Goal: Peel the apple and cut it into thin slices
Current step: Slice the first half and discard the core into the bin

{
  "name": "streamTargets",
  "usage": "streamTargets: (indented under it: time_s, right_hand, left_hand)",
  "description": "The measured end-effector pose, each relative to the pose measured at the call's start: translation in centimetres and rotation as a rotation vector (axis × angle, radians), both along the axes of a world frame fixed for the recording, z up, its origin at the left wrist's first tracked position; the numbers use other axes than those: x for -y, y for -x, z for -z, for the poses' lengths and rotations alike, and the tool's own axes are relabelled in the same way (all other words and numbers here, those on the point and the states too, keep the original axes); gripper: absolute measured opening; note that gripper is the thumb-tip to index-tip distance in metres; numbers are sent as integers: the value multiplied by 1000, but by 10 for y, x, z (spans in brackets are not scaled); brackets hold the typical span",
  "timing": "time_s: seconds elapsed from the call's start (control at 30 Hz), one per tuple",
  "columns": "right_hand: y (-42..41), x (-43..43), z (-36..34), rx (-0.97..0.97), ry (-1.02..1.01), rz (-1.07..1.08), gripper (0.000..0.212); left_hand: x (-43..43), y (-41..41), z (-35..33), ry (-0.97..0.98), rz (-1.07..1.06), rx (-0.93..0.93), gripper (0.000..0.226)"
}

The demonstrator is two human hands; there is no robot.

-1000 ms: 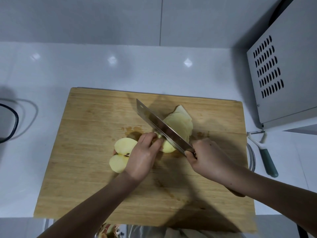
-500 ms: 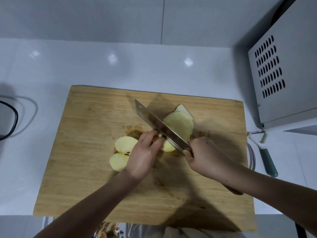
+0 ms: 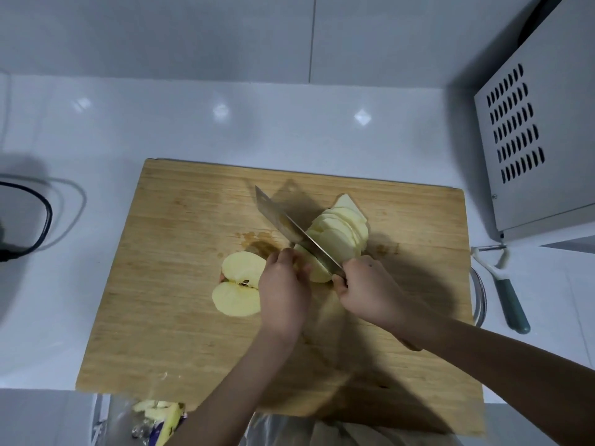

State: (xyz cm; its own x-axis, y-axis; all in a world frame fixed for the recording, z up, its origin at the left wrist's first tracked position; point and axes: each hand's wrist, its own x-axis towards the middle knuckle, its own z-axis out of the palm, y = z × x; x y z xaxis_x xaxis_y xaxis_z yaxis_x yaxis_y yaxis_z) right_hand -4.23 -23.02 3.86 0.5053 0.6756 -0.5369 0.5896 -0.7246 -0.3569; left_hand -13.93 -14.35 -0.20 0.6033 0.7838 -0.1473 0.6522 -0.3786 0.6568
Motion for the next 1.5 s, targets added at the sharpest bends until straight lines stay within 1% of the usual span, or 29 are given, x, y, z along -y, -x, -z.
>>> streamTargets:
  time_s: [0.13, 0.23, 0.33, 0.53, 0.7, 0.8, 0.97, 1.07, 1.13, 1.23, 1.3, 1.37, 1.43, 1.5]
  right_hand:
    - [-2, 6, -4, 2, -15, 18, 26]
    - [-3, 13, -13, 3, -41, 34, 25]
    - [-5, 21, -24, -3, -66, 46, 24]
    - [-6, 24, -37, -74, -74, 32, 19]
    - [-4, 22, -35, -24, -61, 15, 16]
    - [-3, 21, -33, 10, -50, -18, 19]
    - [-1, 10, -19, 7, -9, -23, 19]
    - [4, 3, -6, -23, 32, -2, 13]
    - [5, 1, -2, -19, 35, 6, 13]
    - [3, 3, 0, -4, 21, 1, 23]
    - [3, 4, 0, -3, 20, -1, 32]
    - [4, 4, -1, -4, 17, -8, 37]
    - [4, 4, -1, -1, 14, -10, 38]
    - [4, 4, 0, 1, 9, -12, 35]
  left_hand:
    - [3, -4, 1, 81, -93, 10, 16]
    - [5, -4, 0, 91, -135, 12, 19]
    - [5, -4, -1, 93, -148, 11, 22]
    - [3, -4, -4, 134, -159, -6, 24]
    - [4, -4, -8, 145, -176, -2, 23]
    - [4, -5, -8, 155, -182, -9, 22]
    - [3, -6, -6, 154, -196, 8, 16]
    - [3, -4, -3, 147, -194, 2, 11]
    - [4, -3, 0, 131, -179, -17, 12]
    - [6, -1, 1, 55, -145, -15, 18]
    - [4, 4, 0, -26, -114, -41, 28]
    - [-3, 11, 1, -104, -92, -83, 37]
    - [-13, 19, 3, -152, -88, -92, 41]
    - [-23, 25, 4, -169, -84, -112, 43]
